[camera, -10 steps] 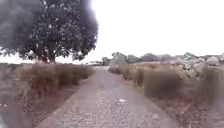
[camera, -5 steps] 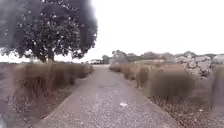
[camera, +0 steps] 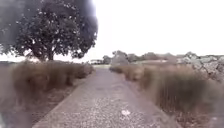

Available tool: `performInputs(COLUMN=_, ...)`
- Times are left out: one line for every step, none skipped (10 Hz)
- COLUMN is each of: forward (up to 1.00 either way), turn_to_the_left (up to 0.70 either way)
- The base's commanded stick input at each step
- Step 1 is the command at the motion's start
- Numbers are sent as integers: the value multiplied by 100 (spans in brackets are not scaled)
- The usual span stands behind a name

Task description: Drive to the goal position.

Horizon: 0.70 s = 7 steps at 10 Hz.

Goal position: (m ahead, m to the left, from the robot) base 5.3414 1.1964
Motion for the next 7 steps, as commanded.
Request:
performInputs(forward=50, turn_to_the_left=0)
performInputs(forward=50, turn_to_the_left=0)
performInputs(forward=50, turn_to_the_left=0)
performInputs(forward=50, turn_to_the_left=0)
performInputs(forward=50, turn_to_the_left=0)
performInputs(forward=50, turn_to_the_left=0)
performInputs(forward=50, turn_to_the_left=0)
